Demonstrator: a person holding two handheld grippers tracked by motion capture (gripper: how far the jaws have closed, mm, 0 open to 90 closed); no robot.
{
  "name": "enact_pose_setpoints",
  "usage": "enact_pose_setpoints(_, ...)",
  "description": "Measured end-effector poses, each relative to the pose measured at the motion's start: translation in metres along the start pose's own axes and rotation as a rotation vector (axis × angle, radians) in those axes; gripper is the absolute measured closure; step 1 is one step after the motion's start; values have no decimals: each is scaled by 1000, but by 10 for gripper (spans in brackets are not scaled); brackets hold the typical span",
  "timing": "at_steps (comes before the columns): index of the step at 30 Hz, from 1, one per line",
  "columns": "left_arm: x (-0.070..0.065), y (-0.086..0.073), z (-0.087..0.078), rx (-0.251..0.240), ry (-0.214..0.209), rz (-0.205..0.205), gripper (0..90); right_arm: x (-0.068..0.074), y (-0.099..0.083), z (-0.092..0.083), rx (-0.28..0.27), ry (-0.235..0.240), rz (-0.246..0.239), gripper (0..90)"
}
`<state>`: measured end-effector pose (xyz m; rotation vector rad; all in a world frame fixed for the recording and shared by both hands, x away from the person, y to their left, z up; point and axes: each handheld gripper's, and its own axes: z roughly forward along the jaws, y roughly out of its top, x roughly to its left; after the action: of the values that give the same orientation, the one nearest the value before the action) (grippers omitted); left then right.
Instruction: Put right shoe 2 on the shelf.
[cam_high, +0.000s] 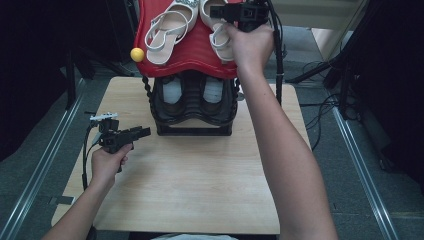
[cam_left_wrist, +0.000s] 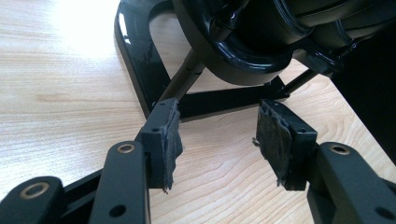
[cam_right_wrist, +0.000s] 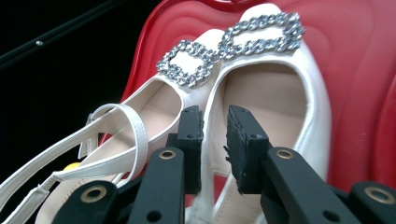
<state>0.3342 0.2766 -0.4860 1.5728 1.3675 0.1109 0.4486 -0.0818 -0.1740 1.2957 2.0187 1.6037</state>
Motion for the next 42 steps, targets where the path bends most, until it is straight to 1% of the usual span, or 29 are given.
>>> enact_pose_setpoints(3, 0, 0, 0, 1, 0, 0, 490, -3, 2, -5, -13, -7, 2, 726)
enact_pose_setpoints(4, 0, 0, 0, 1, 1, 0, 490, -5, 3, -6, -11, -4, 12, 717)
enact_pose_setpoints(8, 0, 0, 0, 1, 1, 0, 488, -13, 3, -11, -1, -15, 7, 676)
enact_pose_setpoints(11, 1, 0, 0, 0, 1, -4, 486, -18, 3, -15, -6, -1, 9, 618)
enact_pose_setpoints(15, 0, 0, 1, 7, 2, -3, 486, -25, 0, -22, -20, 5, 11, 576)
enact_pose_setpoints(16, 0, 0, 1, 7, 3, -3, 485, -29, -1, -24, -21, 10, 16, 565)
enact_pose_setpoints(20, -1, -1, 1, 12, 4, 4, 485, -41, -6, -32, -40, 9, 36, 551)
enact_pose_setpoints(29, -1, -1, 2, 10, 4, 7, 484, -66, -17, -48, -64, -23, 61, 542)
enact_pose_setpoints(30, -1, -1, 2, 11, 5, 8, 484, -68, -18, -50, -64, -24, 66, 542)
enact_pose_setpoints(32, -1, -1, 2, 12, 4, 9, 484, -74, -21, -52, -53, -39, 57, 538)
enact_pose_setpoints(35, -1, -1, 2, 14, 4, 8, 484, -83, -27, -56, -46, -50, 62, 534)
enact_pose_setpoints(39, -2, -1, 2, 15, 3, 9, 484, -95, -38, -61, -51, -53, 82, 532)
enact_pose_setpoints(42, -2, -1, 2, 12, 2, 5, 484, -104, -48, -65, -48, -60, 85, 526)
